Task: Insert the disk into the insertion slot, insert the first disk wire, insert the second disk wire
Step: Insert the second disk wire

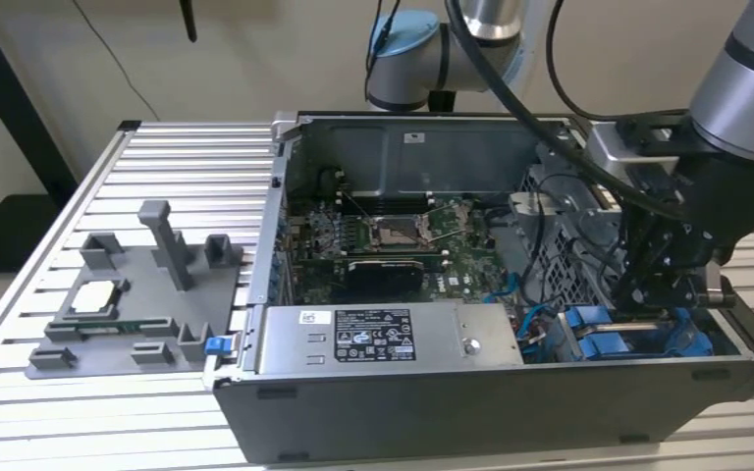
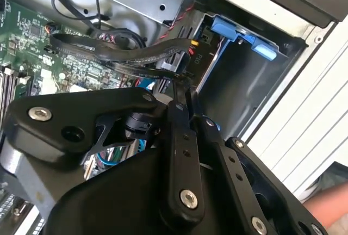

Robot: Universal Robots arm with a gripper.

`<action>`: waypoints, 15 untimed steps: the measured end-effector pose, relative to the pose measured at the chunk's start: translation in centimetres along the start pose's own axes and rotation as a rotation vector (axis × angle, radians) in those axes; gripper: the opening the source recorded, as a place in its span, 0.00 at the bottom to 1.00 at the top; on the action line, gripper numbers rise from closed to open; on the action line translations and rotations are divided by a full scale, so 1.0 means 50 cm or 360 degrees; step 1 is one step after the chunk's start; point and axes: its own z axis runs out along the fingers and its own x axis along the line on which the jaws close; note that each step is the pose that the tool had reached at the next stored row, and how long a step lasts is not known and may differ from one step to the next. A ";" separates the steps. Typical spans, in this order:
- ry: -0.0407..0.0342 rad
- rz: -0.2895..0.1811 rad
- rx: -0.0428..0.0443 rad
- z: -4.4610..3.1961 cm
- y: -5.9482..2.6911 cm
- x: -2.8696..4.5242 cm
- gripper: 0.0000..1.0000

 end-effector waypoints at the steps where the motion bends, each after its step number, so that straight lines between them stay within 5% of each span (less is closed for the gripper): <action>1: 0.0000 -0.0001 0.0002 0.003 0.000 0.000 0.00; 6: 0.0000 -0.0006 0.0005 0.010 0.001 0.000 0.00; 7: -0.0004 -0.0006 0.0005 0.004 0.000 0.000 1.00; 15: -0.0001 -0.0006 0.0005 -0.068 -0.003 -0.003 1.00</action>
